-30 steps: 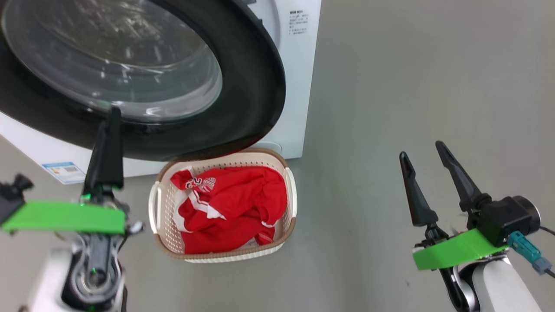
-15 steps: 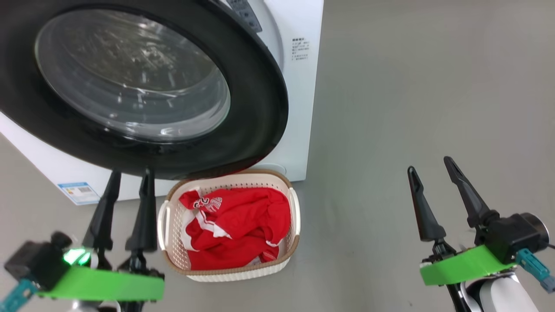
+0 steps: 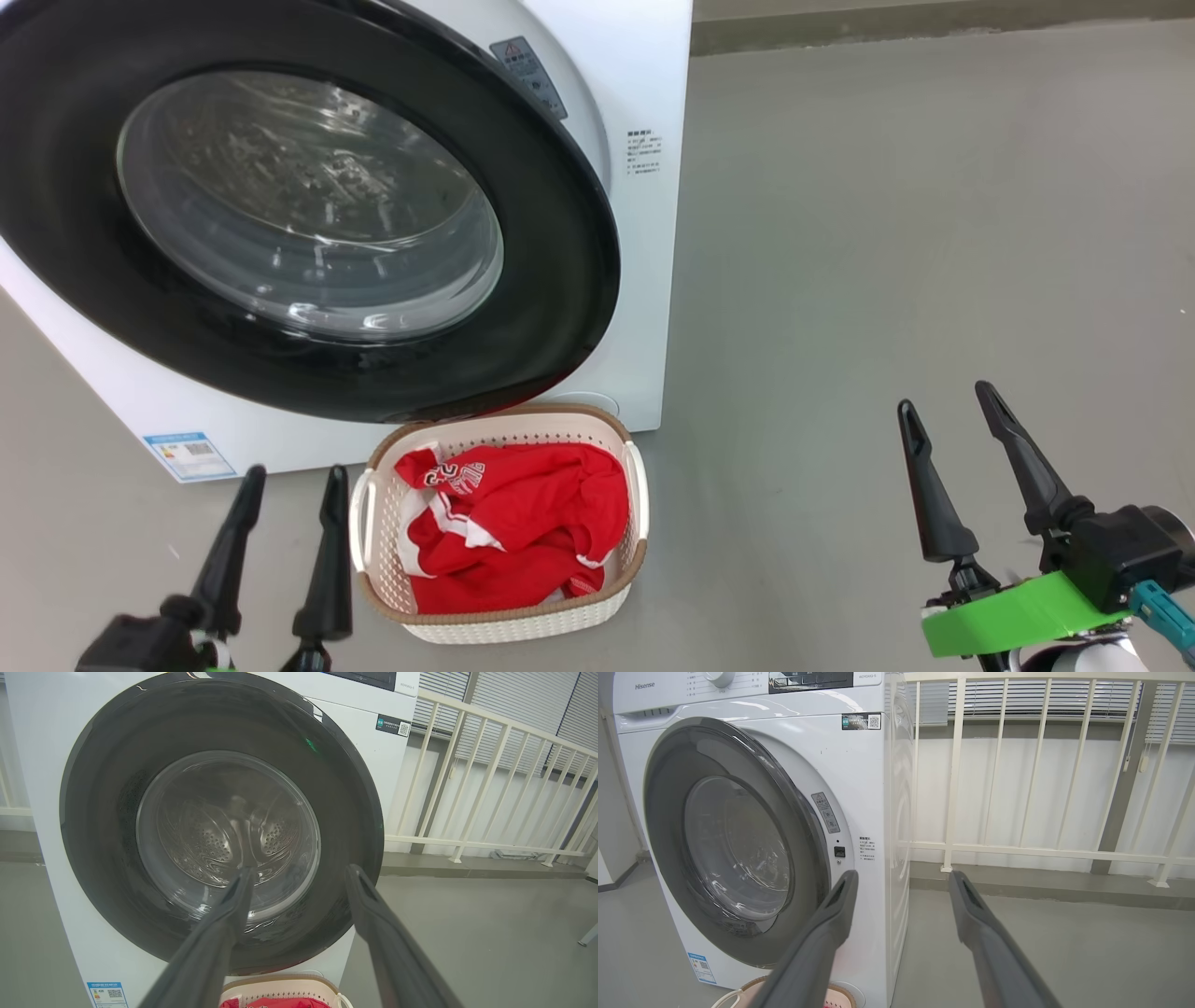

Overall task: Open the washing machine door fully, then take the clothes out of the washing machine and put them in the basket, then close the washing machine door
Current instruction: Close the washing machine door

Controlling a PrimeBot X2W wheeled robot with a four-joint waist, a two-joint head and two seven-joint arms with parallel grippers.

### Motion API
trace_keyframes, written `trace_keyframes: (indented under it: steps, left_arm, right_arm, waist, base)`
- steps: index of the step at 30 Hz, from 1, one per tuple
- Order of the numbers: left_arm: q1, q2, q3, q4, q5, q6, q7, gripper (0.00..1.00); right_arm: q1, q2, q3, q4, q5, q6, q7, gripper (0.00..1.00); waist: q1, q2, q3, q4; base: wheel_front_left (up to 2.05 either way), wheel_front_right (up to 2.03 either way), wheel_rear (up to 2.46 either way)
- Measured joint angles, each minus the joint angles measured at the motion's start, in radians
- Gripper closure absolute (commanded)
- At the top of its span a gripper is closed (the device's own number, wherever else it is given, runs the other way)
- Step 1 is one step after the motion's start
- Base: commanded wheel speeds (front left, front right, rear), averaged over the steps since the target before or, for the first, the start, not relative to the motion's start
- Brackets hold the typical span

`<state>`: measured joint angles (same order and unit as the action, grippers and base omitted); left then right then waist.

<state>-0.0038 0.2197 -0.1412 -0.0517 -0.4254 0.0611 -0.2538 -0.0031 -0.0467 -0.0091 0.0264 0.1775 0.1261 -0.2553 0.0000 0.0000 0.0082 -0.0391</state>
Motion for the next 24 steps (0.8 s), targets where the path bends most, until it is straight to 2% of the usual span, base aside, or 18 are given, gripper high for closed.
trace_keyframes:
  steps: [9, 21, 22, 23, 24]
  left_arm:
    - [0.028, -0.013, 0.006, 0.047, 0.078, -0.011, 0.0, 0.0]
    - [0.03, -0.041, 0.024, 0.074, 0.085, -0.037, 0.0, 0.0]
    - [0.03, -0.043, 0.024, 0.074, 0.085, -0.037, 0.0, 0.0]
    - [0.03, -0.044, 0.026, 0.073, 0.086, -0.037, 0.0, 0.0]
    - [0.03, -0.046, 0.027, 0.072, 0.088, -0.038, 0.0, 0.0]
  right_arm:
    - [0.022, 0.001, -0.003, -0.012, 0.0, 0.0, 0.0, 0.0]
    - [0.022, 0.001, 0.001, -0.011, 0.0, 0.0, 0.0, 0.0]
    - [0.021, 0.002, 0.002, -0.01, 0.0, 0.0, 0.0, 0.13]
    - [0.02, 0.002, 0.003, -0.007, 0.0, 0.0, 0.0, 0.5]
    - [0.017, 0.001, 0.006, -0.001, 0.0, 0.0, 0.0, 0.58]
  waist:
    - [0.0, 0.0, -0.007, 0.004]
    - [0.0, 0.0, 0.002, 0.016]
    - [0.0, 0.0, 0.005, 0.017]
    - [0.0, 0.0, 0.008, 0.019]
    - [0.0, 0.0, 0.011, 0.022]
  base:
    - [0.0, 0.0, 0.0]
    - [0.0, 0.0, 0.0]
    - [0.0, 0.0, 0.0]
    - [0.0, 0.0, 0.0]
    - [0.0, 0.0, 0.0]
